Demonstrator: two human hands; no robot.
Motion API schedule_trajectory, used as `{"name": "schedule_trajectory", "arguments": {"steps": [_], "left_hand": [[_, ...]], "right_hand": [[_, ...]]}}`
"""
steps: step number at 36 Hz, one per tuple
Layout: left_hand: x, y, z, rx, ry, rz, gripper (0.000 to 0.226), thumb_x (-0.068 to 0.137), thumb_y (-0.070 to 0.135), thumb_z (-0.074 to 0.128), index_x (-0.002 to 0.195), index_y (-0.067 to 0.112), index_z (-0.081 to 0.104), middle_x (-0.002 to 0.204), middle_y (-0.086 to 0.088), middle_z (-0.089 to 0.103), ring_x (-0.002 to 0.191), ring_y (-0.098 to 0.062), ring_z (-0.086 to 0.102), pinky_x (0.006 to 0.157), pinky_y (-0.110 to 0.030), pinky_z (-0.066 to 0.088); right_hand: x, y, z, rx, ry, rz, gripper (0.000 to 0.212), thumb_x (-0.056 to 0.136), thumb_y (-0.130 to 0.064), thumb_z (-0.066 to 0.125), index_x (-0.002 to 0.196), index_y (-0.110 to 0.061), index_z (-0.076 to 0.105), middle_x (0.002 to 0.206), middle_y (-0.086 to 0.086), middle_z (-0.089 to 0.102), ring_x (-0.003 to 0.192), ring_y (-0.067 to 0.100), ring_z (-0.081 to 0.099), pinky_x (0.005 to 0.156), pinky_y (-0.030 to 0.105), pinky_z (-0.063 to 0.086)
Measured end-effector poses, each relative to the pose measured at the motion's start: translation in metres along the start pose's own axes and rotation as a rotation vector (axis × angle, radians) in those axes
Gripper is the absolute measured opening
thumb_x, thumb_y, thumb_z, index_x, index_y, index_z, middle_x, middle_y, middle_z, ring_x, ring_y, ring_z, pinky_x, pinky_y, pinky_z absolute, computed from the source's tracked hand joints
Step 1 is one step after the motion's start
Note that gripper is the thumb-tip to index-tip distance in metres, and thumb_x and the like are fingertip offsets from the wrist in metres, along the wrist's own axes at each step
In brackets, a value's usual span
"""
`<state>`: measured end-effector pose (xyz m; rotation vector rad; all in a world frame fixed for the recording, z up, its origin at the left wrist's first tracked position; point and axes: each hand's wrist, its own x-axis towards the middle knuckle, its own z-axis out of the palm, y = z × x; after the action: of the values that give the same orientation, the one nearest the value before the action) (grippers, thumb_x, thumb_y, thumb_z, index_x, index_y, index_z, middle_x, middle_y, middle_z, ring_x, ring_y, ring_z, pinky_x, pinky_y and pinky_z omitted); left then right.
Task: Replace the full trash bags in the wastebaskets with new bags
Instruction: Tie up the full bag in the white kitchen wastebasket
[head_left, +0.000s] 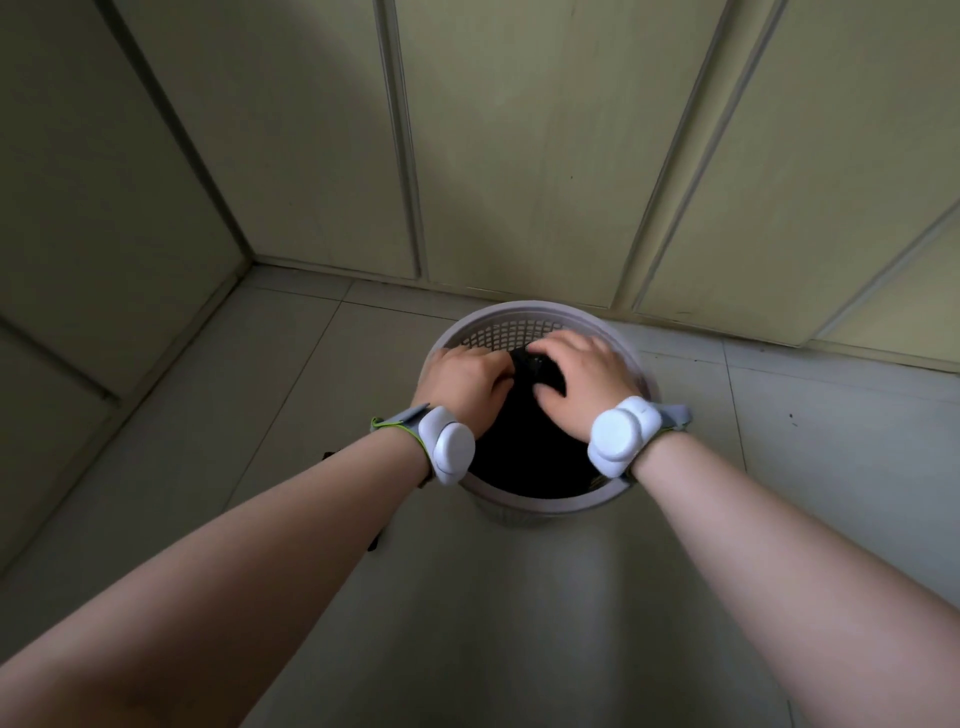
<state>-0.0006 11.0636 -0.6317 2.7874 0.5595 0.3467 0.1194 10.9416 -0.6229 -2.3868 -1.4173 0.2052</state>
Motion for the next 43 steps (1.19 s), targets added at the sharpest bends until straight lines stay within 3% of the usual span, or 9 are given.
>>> {"name": "schedule_trajectory", "arguments": {"steps": [5,8,12,21,27,33,37,40,43], "left_hand": [[-0.004,-0.002,-0.004,-0.038,0.026,0.020,0.024,0.082,0.031,0.046,0.091,0.017,0.064,0.091,-0.004,0.068,0.091,-0.030,0.059,0.080,-0.033,0.036],[-0.007,-0.005,-0.004,-0.059,0.038,0.015,0.015,0.085,0.025,0.056,0.094,0.018,0.065,0.094,-0.003,0.066,0.093,-0.028,0.058,0.083,-0.032,0.035],[-0.010,-0.012,-0.002,-0.041,0.031,-0.050,0.025,0.086,0.031,0.056,0.108,0.021,0.062,0.108,-0.002,0.060,0.106,-0.026,0.052,0.090,-0.034,0.034],[-0.011,-0.017,-0.003,-0.104,0.017,-0.133,0.045,0.089,0.038,0.053,0.130,0.021,0.050,0.133,-0.004,0.049,0.121,-0.029,0.044,0.102,-0.038,0.036],[-0.001,-0.004,-0.012,-0.262,0.114,-0.146,0.073,0.080,0.059,0.023,0.138,0.018,0.041,0.134,-0.010,0.047,0.123,-0.028,0.043,0.103,-0.034,0.034],[0.013,0.029,-0.030,-0.450,0.202,-0.058,0.083,0.078,0.067,0.034,0.144,0.017,0.030,0.141,-0.003,0.041,0.130,-0.016,0.036,0.104,-0.020,0.026],[0.027,0.060,-0.043,-0.505,0.274,0.047,0.090,0.073,0.065,0.049,0.143,0.011,0.029,0.139,-0.007,0.039,0.131,-0.015,0.034,0.109,-0.018,0.022],[0.038,0.088,-0.048,-0.540,0.334,0.090,0.089,0.074,0.061,0.053,0.142,0.010,0.030,0.138,-0.009,0.040,0.130,-0.015,0.034,0.110,-0.019,0.023],[0.054,0.124,-0.047,-0.565,0.354,0.137,0.085,0.076,0.055,0.052,0.142,0.008,0.029,0.136,-0.010,0.039,0.127,-0.013,0.033,0.107,-0.009,0.018]], "right_hand": [[-0.002,-0.011,0.016,-0.190,-0.203,-0.006,0.052,0.082,-0.025,0.059,0.132,-0.027,0.045,0.126,0.002,0.048,0.114,0.028,0.044,0.096,0.039,0.040],[-0.003,-0.009,0.015,-0.156,-0.140,-0.001,0.040,0.084,-0.009,0.048,0.122,-0.020,0.054,0.116,0.007,0.052,0.109,0.031,0.046,0.089,0.037,0.042],[0.000,-0.005,0.011,-0.038,-0.066,0.038,0.044,0.080,0.002,0.046,0.116,-0.017,0.061,0.113,0.009,0.058,0.111,0.033,0.048,0.088,0.036,0.044],[0.009,-0.009,-0.018,0.042,0.253,-0.015,0.045,0.071,0.012,0.045,0.098,-0.014,0.069,0.100,0.009,0.063,0.099,0.033,0.055,0.076,0.034,0.044],[0.011,-0.012,-0.063,0.127,0.484,-0.082,0.038,0.067,0.012,0.050,0.087,-0.012,0.071,0.085,0.010,0.065,0.081,0.034,0.060,0.066,0.038,0.049],[0.005,-0.003,-0.114,0.158,0.690,-0.098,0.035,0.067,0.009,0.052,0.086,-0.013,0.072,0.083,0.006,0.067,0.076,0.023,0.061,0.068,0.029,0.046],[-0.006,0.004,-0.154,0.163,0.779,-0.091,0.034,0.067,0.007,0.053,0.087,-0.011,0.073,0.080,-0.002,0.064,0.072,0.003,0.050,0.067,0.006,0.036],[-0.017,0.012,-0.183,0.159,0.831,-0.096,0.034,0.068,0.006,0.052,0.088,-0.011,0.073,0.083,0.002,0.066,0.075,0.007,0.055,0.070,0.009,0.039],[-0.032,0.025,-0.212,0.163,0.893,-0.073,0.035,0.067,0.004,0.050,0.087,-0.013,0.073,0.081,-0.004,0.061,0.075,0.002,0.052,0.071,0.010,0.039]]}}
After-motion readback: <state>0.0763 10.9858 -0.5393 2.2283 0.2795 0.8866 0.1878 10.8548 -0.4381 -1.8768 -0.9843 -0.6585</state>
